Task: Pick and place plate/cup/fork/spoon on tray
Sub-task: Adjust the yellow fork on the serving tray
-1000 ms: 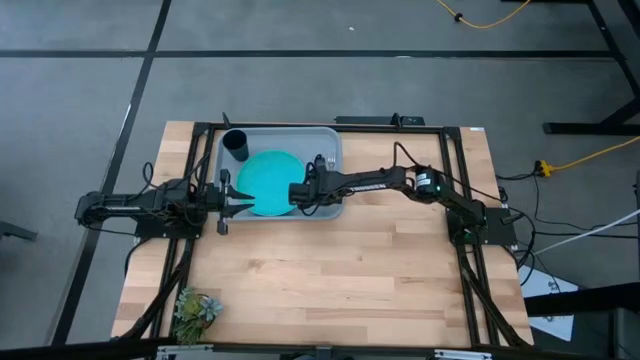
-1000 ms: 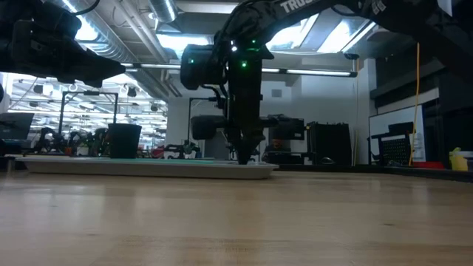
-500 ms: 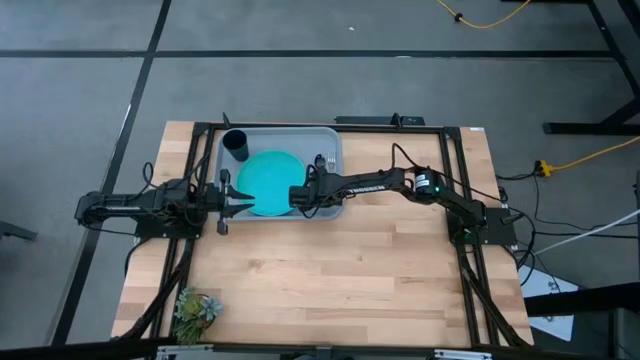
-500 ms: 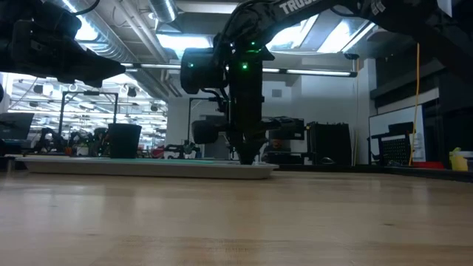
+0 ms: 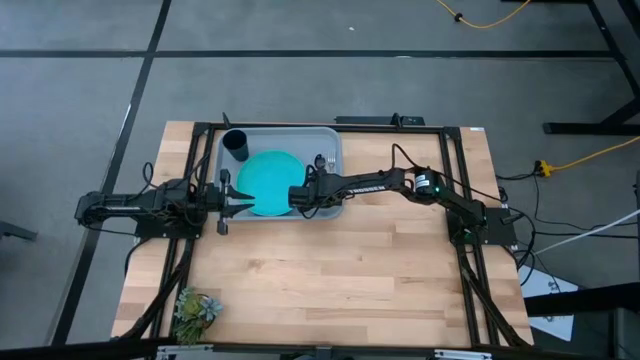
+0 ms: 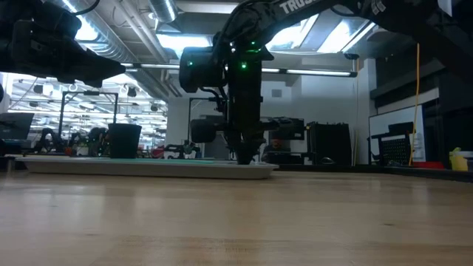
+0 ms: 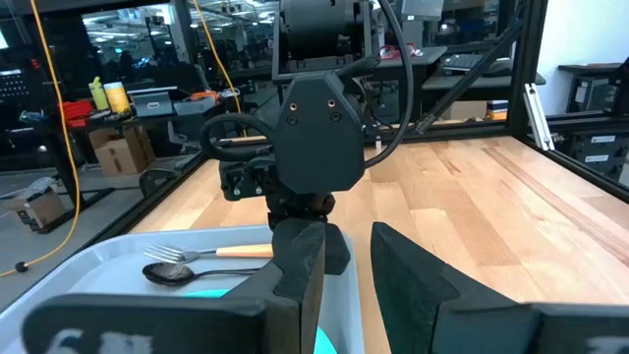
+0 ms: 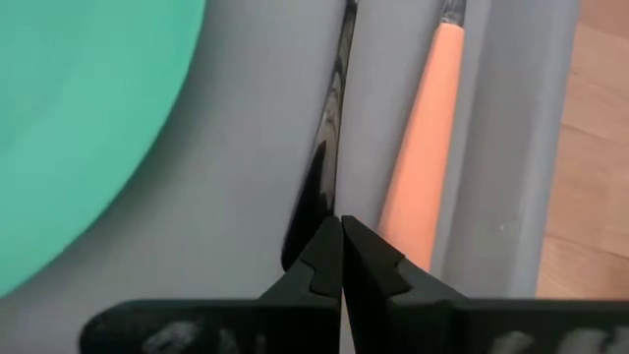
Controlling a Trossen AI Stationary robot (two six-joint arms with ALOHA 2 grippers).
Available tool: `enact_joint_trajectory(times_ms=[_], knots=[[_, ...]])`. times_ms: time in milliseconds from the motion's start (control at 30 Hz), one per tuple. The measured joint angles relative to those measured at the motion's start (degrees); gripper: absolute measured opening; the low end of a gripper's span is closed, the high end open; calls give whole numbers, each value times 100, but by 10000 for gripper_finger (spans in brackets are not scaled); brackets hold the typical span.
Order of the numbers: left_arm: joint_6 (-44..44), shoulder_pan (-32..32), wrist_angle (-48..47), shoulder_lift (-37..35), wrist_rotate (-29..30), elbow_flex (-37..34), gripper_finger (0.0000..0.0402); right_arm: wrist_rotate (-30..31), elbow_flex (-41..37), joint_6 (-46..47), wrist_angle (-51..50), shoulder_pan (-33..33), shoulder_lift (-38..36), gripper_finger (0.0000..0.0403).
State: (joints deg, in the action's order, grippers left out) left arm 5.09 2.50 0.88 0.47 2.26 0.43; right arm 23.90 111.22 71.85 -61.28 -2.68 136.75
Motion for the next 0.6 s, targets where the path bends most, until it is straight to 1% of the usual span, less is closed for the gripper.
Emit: enact_joint_trajectory(times_ms=[433, 600], knots=[[0, 0, -2, 0, 0, 0, 80, -63, 0, 10, -71, 3, 4, 2], [1, -1, -1, 0, 0, 0, 80, -63, 0, 149, -198, 22, 4, 2]])
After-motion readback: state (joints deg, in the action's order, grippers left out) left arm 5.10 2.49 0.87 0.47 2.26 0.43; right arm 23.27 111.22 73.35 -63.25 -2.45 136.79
